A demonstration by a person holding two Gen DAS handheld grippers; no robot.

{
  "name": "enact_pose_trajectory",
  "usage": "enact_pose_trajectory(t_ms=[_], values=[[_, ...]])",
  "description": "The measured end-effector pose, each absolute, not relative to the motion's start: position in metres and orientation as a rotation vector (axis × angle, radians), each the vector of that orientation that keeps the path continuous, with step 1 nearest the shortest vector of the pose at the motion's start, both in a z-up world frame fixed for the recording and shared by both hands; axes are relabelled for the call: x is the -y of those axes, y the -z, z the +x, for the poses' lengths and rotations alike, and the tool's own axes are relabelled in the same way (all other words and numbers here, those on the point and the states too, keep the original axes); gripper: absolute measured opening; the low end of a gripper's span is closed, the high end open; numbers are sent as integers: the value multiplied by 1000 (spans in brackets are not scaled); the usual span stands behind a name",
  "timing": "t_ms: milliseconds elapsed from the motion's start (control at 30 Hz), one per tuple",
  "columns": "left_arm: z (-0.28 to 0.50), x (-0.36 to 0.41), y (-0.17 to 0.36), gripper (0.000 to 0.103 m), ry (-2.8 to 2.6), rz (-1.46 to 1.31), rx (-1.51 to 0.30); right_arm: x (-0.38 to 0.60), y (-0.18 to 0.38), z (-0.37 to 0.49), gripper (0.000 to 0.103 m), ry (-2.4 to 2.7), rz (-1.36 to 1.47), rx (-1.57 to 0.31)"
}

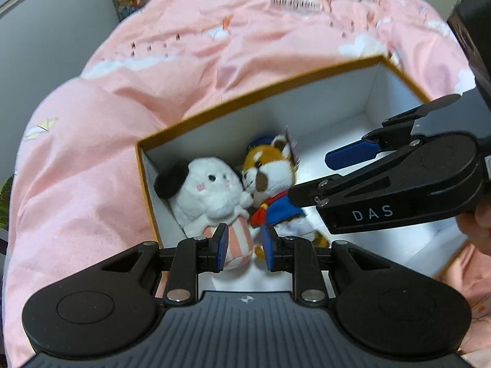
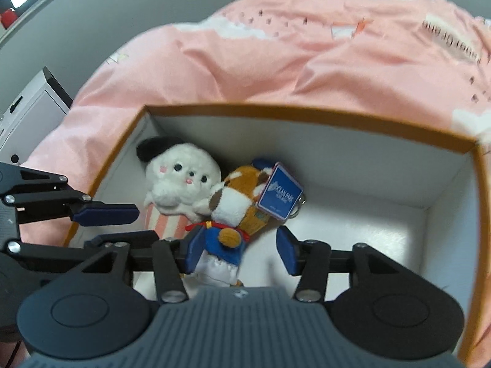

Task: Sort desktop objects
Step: 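Withdraw both tools from the box toward the pile of items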

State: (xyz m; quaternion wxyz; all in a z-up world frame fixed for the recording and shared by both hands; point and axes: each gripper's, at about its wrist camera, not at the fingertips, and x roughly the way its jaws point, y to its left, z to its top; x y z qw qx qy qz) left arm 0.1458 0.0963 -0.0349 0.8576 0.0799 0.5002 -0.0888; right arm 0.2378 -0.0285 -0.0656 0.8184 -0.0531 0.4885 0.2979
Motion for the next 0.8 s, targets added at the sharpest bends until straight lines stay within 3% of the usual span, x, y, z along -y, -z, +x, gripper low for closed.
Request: enact_pose_trajectory(t_ms=[400,667,733,767,800], values=[[73,-74,-20,28,214,153,-868,75,14,160,62,-684,-41,-793],[48,-70,-18,28,219,175,-977,103,8,88,62,-630,50,-703],[43,-67,-17,33,207,189,-1017,106,13,73,62,-629,66,-706],[39,-66,-17,39,201,204,-1031,106,15,68,62,-630,72,-716],[36,-65,-17,52,192,219,-1045,106,18,62,62,-637,75,-724]])
